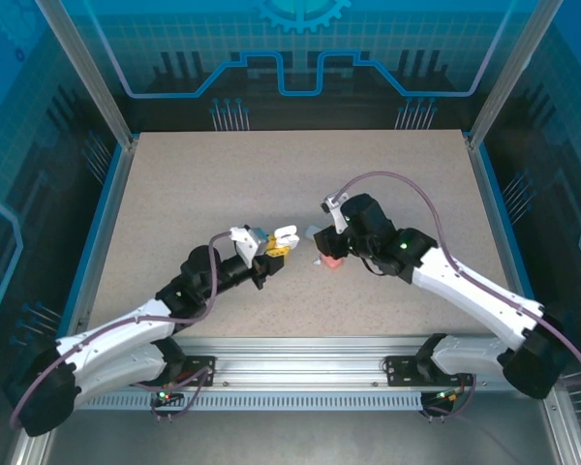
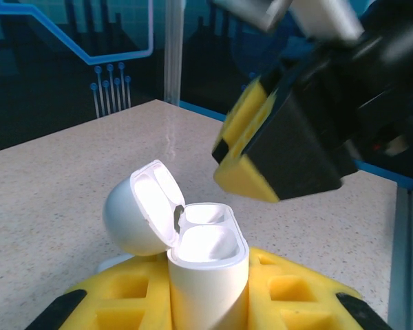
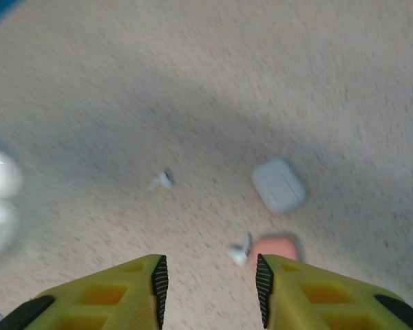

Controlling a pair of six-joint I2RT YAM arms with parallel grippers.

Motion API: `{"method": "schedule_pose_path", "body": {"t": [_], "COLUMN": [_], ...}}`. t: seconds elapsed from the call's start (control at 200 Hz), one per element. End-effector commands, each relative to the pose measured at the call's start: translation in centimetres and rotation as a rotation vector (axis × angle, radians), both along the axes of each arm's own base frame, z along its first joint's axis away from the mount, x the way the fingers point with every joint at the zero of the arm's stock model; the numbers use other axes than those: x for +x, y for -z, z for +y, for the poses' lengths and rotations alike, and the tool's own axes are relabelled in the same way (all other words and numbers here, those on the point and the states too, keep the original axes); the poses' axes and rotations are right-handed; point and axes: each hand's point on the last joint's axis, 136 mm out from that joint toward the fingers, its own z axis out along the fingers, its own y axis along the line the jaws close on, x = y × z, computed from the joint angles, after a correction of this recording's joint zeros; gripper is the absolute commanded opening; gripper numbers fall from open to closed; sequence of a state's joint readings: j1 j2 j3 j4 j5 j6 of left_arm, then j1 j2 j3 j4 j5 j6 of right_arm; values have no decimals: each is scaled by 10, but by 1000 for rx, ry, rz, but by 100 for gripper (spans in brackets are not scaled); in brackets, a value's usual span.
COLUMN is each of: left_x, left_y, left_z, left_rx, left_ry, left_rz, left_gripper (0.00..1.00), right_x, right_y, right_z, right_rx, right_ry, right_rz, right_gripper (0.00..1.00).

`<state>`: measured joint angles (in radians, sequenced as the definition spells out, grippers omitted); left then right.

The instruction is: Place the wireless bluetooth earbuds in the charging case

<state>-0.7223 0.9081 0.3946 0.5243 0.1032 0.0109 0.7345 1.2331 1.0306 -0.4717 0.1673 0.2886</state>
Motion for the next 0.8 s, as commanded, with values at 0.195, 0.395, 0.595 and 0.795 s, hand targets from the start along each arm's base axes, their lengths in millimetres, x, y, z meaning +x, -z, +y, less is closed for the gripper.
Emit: {"method": "schedule_pose_path", "body": {"t": [0.195, 0.395, 0.595, 0.795], "left_x": [-9, -13, -12, -12], "left_y": [-2, -6, -4, -4], "left_z": [31, 38, 36, 36], "left_rx": [51, 49, 60, 65], "left_ry": [-100, -116, -109, -110], "left_rz": [-57, -77, -78, -81], "left_gripper": [0, 0, 0, 0], "right_x": [-4, -8, -11, -4], "right_y": [92, 138, 166, 177], "right_z": [13, 24, 29, 22], "right_rx": [-130, -158, -198, -299], "right_ry": [-3, 43, 62, 99], "right_rz": [388, 519, 589, 572], "right_gripper": [43, 44, 47, 54]}}
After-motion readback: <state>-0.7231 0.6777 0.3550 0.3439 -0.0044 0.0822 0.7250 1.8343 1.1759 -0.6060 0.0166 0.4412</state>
